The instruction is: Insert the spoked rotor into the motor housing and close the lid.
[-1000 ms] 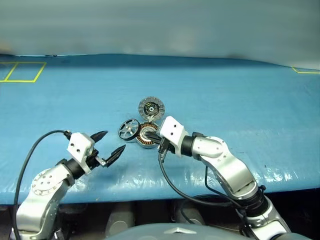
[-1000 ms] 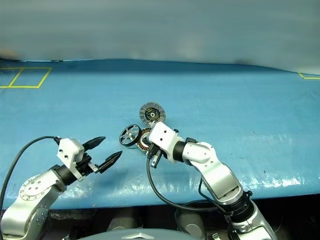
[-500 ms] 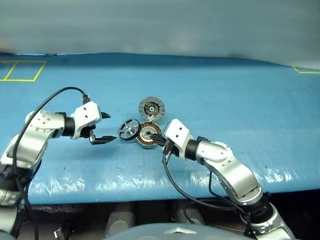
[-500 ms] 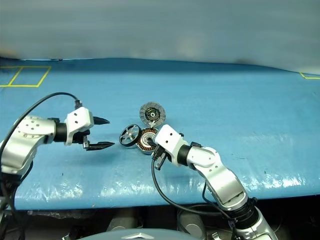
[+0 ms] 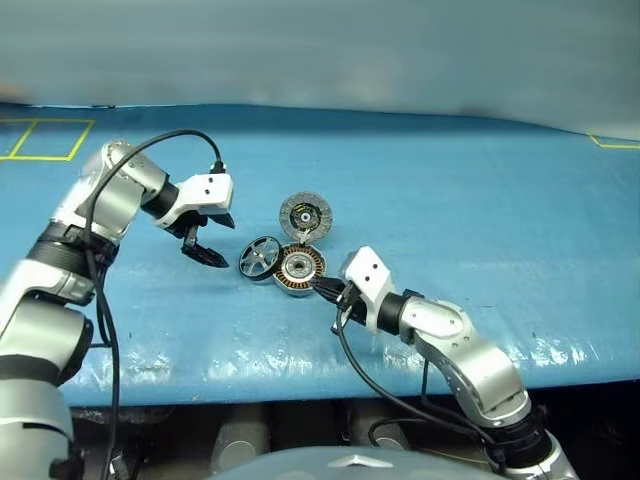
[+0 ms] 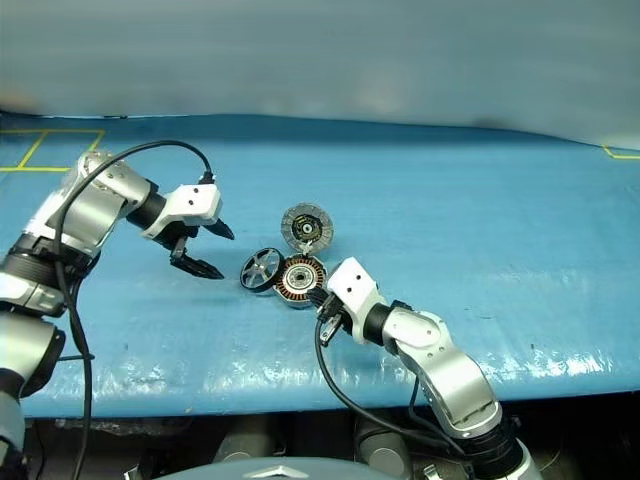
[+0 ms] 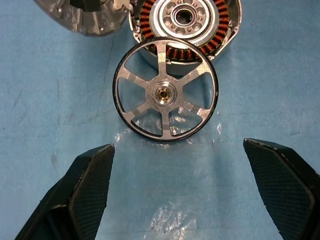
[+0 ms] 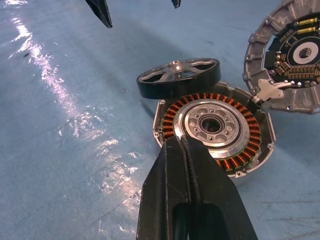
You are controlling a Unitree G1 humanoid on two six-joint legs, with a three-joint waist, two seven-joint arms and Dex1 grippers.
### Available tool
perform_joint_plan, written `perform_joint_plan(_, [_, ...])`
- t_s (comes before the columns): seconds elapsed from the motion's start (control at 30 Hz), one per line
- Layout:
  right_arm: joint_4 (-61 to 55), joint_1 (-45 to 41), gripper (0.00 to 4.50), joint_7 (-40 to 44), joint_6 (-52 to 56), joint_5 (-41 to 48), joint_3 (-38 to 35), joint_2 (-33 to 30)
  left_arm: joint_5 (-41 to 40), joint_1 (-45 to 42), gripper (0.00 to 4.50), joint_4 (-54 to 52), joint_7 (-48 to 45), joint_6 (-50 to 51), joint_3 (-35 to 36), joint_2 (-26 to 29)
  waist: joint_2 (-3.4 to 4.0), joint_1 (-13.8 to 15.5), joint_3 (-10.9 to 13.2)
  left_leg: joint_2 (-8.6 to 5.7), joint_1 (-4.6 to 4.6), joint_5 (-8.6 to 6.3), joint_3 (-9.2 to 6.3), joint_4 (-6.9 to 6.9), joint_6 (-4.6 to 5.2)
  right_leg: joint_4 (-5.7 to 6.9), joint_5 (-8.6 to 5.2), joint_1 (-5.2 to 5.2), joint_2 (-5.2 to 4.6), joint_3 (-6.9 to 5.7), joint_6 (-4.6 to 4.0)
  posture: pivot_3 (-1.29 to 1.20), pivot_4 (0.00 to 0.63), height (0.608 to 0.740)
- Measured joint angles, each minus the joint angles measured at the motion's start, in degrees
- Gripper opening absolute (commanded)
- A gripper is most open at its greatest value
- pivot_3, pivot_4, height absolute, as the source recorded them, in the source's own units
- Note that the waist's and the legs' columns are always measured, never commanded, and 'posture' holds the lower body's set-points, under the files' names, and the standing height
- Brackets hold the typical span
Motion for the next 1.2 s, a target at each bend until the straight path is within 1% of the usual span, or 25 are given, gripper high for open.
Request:
perform_joint_plan(0.17, [0.1, 0.2, 0.03, -0.7, 0.0, 0.8, -0.4, 0.0, 2.2, -4.0, 4.5, 6.0, -0.5, 0.2, -2.3, -4.4, 0.0, 0.0, 0.0, -0.01, -0.22, 0.01, -0.09, 0.23, 0.01, 0.07, 0.07, -0.1, 0.03, -0.01, 0.12, 0.0, 0.15, 0.74])
perform_joint_plan(0.23, [0.2, 0.2, 0.03, -0.7, 0.0, 1.1, -0.6, -0.1, 2.9, -5.6, 4.5, 7.6, -0.6, 0.5, -3.8, -5.3, 0.0, 0.0, 0.0, -0.02, -0.23, 0.01, -0.1, 0.24, 0.02, 0.08, 0.1, -0.11, 0.03, 0.01, 0.16, 0.0, 0.15, 0.74])
perform_joint_plan(0.5, [0.4, 1.3, 0.03, -0.7, 0.0, 1.8, -1.0, -1.0, 5.5, -9.4, 4.5, 11.8, -0.6, 2.8, -9.1, -10.8, -0.01, 0.1, 0.0, -0.04, -0.27, 0.0, -0.14, 0.24, 0.03, 0.14, 0.14, -0.13, 0.03, 0.02, 0.24, 0.0, 0.15, 0.74])
perform_joint_plan(0.6, [0.4, 2.0, 0.03, -0.8, 0.1, 2.3, -1.4, -1.6, 7.0, -11.5, 4.5, 13.1, -0.6, 2.8, -12.8, -11.4, -0.01, 0.0, 0.0, -0.04, -0.27, 0.0, -0.14, 0.24, 0.03, 0.18, 0.15, -0.16, 0.03, 0.04, 0.24, 0.0, 0.15, 0.74])
perform_joint_plan(0.83, [0.3, 2.2, 0.03, -0.9, 0.5, 2.9, -1.6, -2.4, 7.5, -14.0, 4.5, 14.5, -0.6, 2.1, -15.8, -13.2, -0.01, 0.0, 0.0, -0.04, -0.28, 0.01, -0.14, 0.27, 0.02, 0.25, 0.14, -0.19, 0.03, 0.05, 0.25, 0.0, 0.15, 0.74])
perform_joint_plan(0.97, [0.3, 2.2, 0.03, -1.1, 0.6, 3.1, -1.7, -2.7, 8.1, -14.5, 4.5, 15.2, -0.6, 1.0, -17.1, -13.2, -0.01, -0.1, 0.0, -0.05, -0.3, 0.01, -0.14, 0.29, 0.02, 0.37, 0.17, -0.26, 0.03, 0.07, 0.26, 0.0, 0.15, 0.74])
perform_joint_plan(1.07, [0.0, 2.3, 0.0, -1.6, 0.7, 3.3, -1.7, -2.8, 8.5, -14.6, 3.9, 16.1, -0.6, 0.4, -17.4, -13.2, -0.03, 0.0, 0.0, -0.16, -0.31, 0.01, -0.14, 0.38, 0.02, 0.77, 0.12, -0.4, -0.04, 0.12, 0.24, 0.0, 0.15, 0.74])
perform_joint_plan(1.13, [-0.1, 2.3, 0.0, -1.7, 0.7, 3.5, -1.7, -2.9, 8.6, -14.6, 3.28, 16.6, -0.6, 0.0, -17.4, -13.2, -0.03, 0.0, 0.0, -0.14, -0.31, 0.02, -0.16, 0.4, 0.01, 0.85, 0.04, -0.42, -0.01, 0.09, 0.33, 0.0, 0.15, 0.74])
perform_joint_plan(1.2, [-0.2, 2.3, 0.0, -1.9, 0.9, 3.6, -1.8, -3.1, 9.0, -14.6, 3.28, 16.7, -0.6, -0.1, -17.4, -13.2, -0.03, 0.0, 0.0, -0.13, -0.3, 0.02, -0.16, 0.41, 0.01, 0.88, 0.02, -0.42, 0.0, 0.09, 0.36, 0.0, 0.15, 0.74])
